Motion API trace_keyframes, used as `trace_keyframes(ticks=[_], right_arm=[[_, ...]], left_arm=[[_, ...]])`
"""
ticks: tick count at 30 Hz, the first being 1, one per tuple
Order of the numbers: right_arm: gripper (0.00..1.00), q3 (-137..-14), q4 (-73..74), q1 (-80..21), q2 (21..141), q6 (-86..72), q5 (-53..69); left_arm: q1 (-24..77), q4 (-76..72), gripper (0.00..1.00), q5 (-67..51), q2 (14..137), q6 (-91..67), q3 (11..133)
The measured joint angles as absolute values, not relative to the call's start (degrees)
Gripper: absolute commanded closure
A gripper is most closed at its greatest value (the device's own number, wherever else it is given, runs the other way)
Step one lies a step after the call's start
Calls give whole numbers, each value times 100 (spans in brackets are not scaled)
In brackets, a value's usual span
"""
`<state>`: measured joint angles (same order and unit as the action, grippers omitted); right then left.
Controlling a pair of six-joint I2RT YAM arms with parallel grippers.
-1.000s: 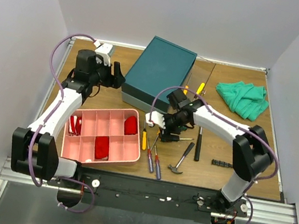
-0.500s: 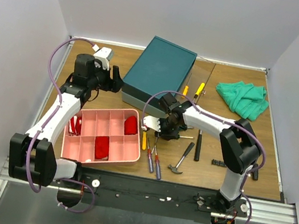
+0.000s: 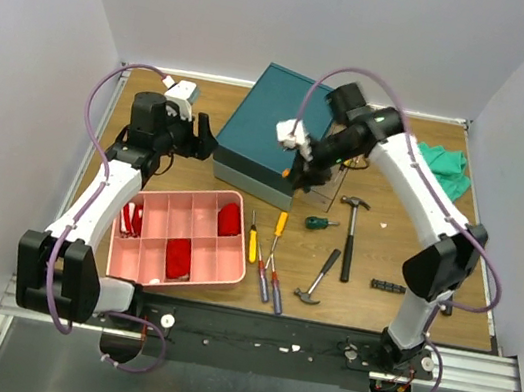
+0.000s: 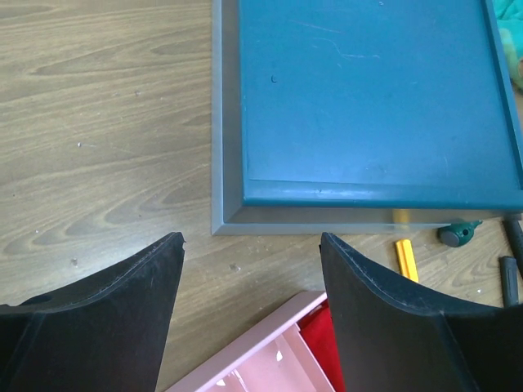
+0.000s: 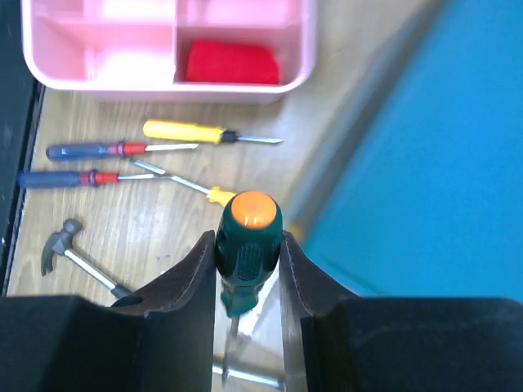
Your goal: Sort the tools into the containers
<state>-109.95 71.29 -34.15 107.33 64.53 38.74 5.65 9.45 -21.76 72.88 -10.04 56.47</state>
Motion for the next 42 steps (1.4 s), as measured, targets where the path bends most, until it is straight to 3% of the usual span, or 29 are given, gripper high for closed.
trace_keyframes(ticks=[6,10,17,30,31,33,34,37,42], right_arm=[[94,-11723,7511,-2751,10536,6235,4869],[95,-11629,7395,-2300,10532,5280,5358],[95,-10033,5205,-1413,10071,2357,5159],[91,-9815,2991,-1059,10492,-821,4414],[81,-9791,2895,-996,10558,-1024,4357],[41,-9706,2794,-893,10628,-1295,4230],[28,-9675,2792,-851,10643,-1376,4156],[16,-9638,2818,-757,10650,-1444,3861],[8,-9894,3140,-749,10663,-1240,3621]], left_arm=[[565,930,23,-2176,7299,-969,5655],[565,956,23,-2174,7299,-932,5655],[585,1361,23,-2167,7371,-545,5961],[690,2012,23,-2104,7719,235,6576],[690,2029,23,-2130,7728,235,6600],[690,2032,23,-2180,7728,217,6608],[690,2023,23,-2244,7725,200,6608],[687,1831,23,-2392,7642,80,6447],[690,1337,23,-2471,7323,-412,5953]])
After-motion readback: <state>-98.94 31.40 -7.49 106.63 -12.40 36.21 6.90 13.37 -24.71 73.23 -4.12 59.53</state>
